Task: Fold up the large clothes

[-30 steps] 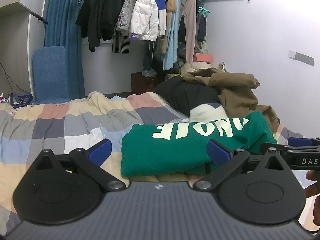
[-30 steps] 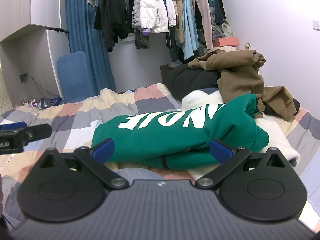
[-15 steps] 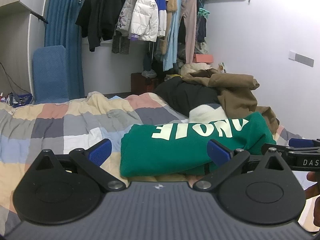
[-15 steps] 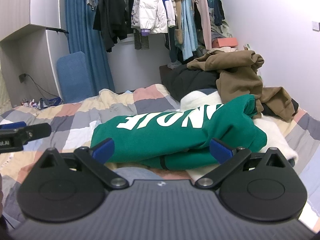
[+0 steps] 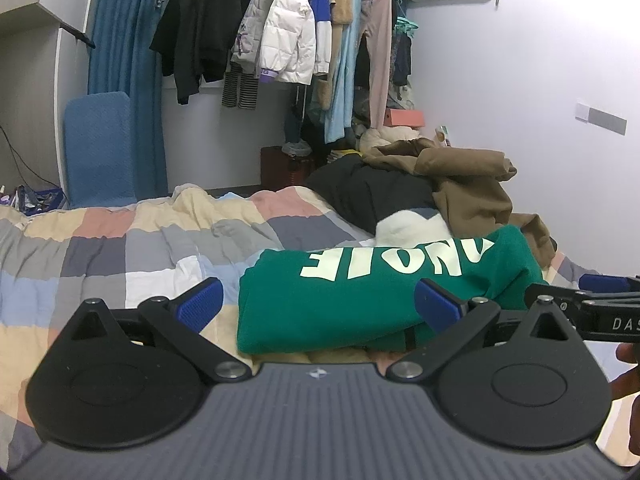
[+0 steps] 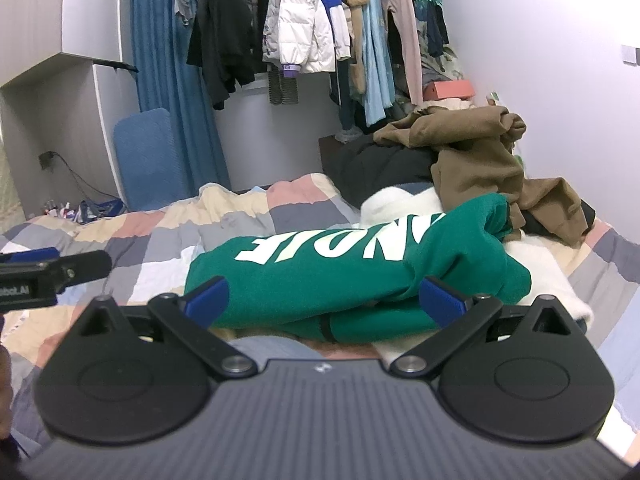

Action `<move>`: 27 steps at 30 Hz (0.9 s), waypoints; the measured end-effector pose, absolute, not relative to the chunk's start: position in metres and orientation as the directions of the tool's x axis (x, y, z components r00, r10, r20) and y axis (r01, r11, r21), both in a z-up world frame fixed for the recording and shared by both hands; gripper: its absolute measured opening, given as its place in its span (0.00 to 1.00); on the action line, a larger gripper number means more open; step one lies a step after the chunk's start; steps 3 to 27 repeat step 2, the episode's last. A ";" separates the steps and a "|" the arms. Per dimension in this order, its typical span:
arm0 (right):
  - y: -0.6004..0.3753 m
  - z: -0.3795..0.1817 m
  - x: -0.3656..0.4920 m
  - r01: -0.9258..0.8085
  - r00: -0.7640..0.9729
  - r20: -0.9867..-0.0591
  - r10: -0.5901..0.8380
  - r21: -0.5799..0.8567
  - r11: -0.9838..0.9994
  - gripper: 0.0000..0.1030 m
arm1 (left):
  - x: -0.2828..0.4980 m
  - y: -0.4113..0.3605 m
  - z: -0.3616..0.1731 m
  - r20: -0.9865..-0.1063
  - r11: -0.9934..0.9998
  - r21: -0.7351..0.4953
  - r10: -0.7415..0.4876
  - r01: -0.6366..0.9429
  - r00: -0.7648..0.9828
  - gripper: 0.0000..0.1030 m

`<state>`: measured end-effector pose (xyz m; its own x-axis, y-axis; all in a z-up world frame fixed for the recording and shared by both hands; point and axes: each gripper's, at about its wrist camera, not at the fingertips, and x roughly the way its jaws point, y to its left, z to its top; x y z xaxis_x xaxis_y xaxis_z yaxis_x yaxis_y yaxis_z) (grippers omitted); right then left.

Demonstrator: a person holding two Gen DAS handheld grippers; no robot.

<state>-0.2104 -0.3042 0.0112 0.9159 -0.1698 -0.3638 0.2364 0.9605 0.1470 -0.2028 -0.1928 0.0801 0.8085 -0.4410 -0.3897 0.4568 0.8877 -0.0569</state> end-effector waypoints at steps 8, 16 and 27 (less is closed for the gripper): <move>-0.301 0.012 -0.212 0.232 0.918 -0.359 -0.167 0.146 0.962 1.00 | -0.203 -0.194 0.081 -0.390 0.889 -0.058 -0.439 0.455 0.809 1.00; -0.301 0.012 -0.212 0.232 0.918 -0.359 -0.167 0.146 0.962 1.00 | -0.203 -0.194 0.081 -0.390 0.889 -0.058 -0.439 0.455 0.809 1.00; -0.301 0.012 -0.212 0.232 0.918 -0.359 -0.167 0.146 0.962 1.00 | -0.203 -0.194 0.081 -0.390 0.889 -0.058 -0.439 0.455 0.809 1.00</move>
